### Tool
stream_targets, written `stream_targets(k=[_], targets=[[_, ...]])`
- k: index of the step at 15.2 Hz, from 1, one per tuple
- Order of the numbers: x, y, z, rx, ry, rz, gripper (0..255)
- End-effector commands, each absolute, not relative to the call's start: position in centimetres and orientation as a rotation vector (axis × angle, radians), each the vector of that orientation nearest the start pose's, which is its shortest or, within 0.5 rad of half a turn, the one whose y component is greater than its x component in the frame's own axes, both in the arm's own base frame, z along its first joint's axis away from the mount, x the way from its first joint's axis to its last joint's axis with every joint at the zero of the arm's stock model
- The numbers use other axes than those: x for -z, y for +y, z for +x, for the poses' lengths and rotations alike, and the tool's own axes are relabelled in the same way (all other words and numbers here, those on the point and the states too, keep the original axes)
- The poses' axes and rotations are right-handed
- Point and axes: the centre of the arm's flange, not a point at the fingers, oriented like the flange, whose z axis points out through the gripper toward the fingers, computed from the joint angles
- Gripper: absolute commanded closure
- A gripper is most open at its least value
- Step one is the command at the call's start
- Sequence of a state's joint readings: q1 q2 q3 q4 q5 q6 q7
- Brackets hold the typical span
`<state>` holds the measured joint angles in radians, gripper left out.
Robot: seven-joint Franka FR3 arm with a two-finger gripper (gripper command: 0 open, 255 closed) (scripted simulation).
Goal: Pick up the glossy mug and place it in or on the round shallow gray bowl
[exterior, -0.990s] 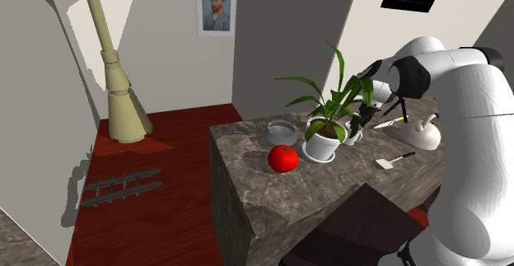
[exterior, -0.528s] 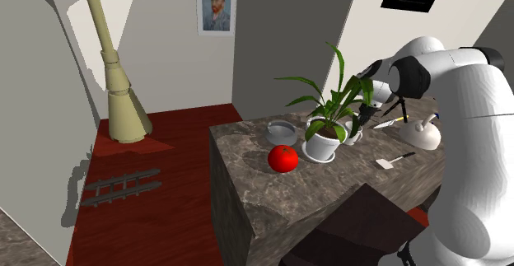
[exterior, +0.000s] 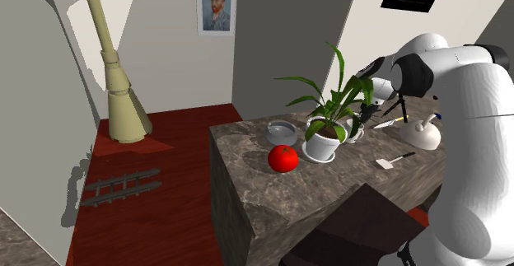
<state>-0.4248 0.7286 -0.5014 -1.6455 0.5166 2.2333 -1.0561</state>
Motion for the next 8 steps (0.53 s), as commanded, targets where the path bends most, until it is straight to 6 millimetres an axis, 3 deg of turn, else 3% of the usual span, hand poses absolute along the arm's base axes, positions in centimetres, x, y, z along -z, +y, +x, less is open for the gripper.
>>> stream_targets(k=[1, 8], targets=[[-23.5, -50.9, 45.4, 0.072, 0.147, -3.079, 255], [-27.2, -50.9, 45.4, 0.072, 0.147, -3.079, 255]])
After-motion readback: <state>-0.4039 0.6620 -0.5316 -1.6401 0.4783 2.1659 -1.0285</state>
